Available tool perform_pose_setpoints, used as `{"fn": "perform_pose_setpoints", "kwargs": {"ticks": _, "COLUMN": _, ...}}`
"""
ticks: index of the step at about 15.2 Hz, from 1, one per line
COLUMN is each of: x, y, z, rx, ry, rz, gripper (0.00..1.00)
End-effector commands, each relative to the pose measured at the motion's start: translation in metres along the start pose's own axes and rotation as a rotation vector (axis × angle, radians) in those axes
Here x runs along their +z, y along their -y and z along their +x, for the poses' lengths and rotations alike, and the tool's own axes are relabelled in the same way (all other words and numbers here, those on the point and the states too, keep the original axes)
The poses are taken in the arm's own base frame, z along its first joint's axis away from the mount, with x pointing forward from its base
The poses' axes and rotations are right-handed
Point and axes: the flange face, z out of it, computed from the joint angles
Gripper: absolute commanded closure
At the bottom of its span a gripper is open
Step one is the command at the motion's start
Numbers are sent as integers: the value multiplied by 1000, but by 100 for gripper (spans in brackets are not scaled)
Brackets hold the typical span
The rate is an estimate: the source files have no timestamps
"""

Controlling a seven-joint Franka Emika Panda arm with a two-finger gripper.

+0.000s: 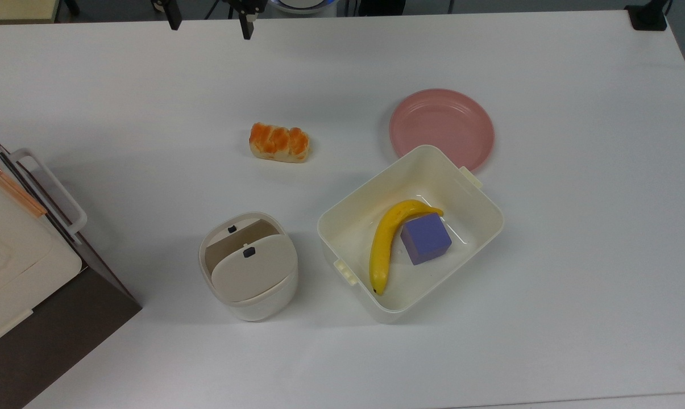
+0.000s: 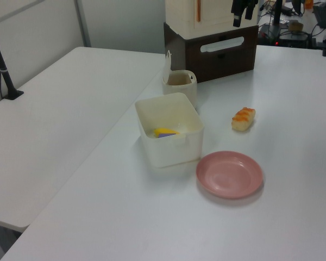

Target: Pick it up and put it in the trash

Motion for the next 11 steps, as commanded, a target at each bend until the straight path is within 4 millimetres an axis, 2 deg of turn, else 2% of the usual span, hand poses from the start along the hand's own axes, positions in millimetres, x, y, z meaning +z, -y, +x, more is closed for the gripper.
{"fn": "perform_pose_setpoints", "kwargs": {"ticks": 1, "x": 2, "y": 2, "z": -12, "rx": -18, "ry": 19, "rz": 6, "gripper": 0}}
{"fn": "perform_pose_setpoints", "kwargs": {"ticks": 11, "x": 4, "y": 4, "z": -13, "rx": -21, "ry": 21, "rz": 5, "gripper": 0}}
